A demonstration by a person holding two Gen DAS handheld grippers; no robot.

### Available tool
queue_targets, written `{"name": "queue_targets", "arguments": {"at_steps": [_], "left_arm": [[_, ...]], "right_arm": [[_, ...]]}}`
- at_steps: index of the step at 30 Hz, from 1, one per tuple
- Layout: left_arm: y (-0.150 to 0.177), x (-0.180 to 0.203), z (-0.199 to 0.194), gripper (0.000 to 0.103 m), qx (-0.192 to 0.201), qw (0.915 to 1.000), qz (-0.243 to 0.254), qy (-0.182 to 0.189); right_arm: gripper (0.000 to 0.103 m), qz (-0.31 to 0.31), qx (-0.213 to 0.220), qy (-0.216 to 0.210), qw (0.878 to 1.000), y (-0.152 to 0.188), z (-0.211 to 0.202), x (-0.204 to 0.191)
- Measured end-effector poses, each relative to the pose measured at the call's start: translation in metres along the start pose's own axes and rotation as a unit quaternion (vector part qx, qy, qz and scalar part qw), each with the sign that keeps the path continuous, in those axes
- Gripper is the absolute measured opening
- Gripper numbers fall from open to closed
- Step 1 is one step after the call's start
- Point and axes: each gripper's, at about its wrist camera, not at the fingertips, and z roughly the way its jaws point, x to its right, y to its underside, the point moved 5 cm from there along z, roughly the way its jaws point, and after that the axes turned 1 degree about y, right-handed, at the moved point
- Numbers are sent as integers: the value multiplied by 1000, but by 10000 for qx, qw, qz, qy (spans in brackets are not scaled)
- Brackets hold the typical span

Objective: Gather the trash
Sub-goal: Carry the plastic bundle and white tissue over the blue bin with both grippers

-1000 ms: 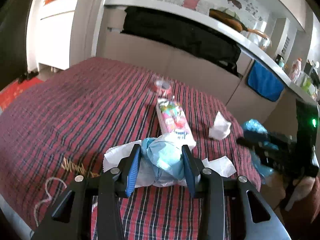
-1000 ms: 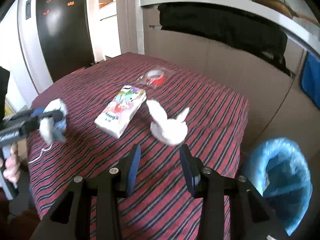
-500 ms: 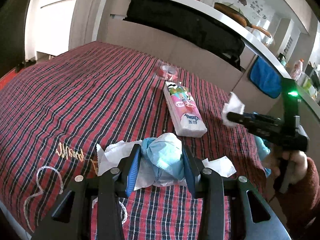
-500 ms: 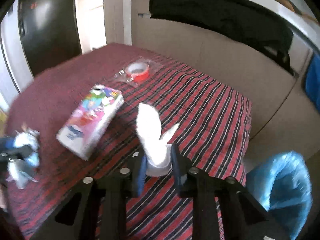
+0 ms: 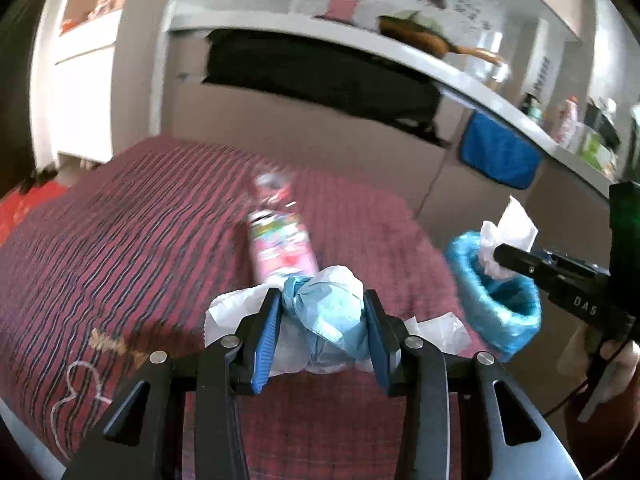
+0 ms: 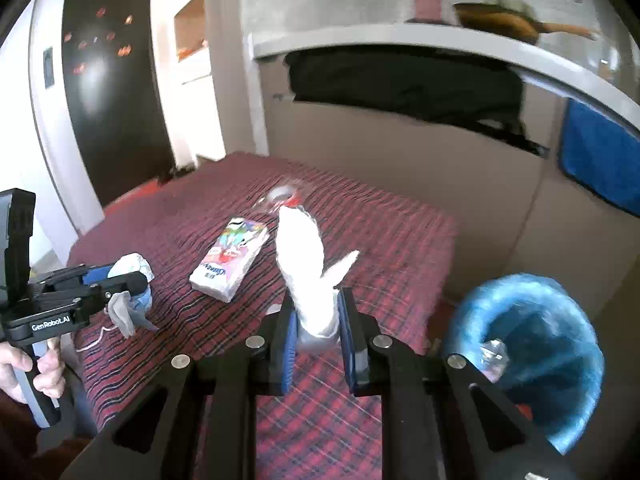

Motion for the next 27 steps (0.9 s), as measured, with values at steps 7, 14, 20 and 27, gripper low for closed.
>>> {"name": "queue_targets", "arguments": {"at_steps": [7,14,20,27], "left_arm": [[-25,82,-6,41,276,9975,480,437],[-30,168,12,41,231,9916,942,856],[-33,225,35,41,253,9860,1315,997],[-31,254,69,41,157,9831,1526,996]], "right_arm": [[17,385,587,431,9966,9,-69,49],[17,790,924,989,9876,28,-123,108],[18,1130,1156,1471,9758,44,-153,152],[19,1546,1136,1660,9673,63,-151,190]]}}
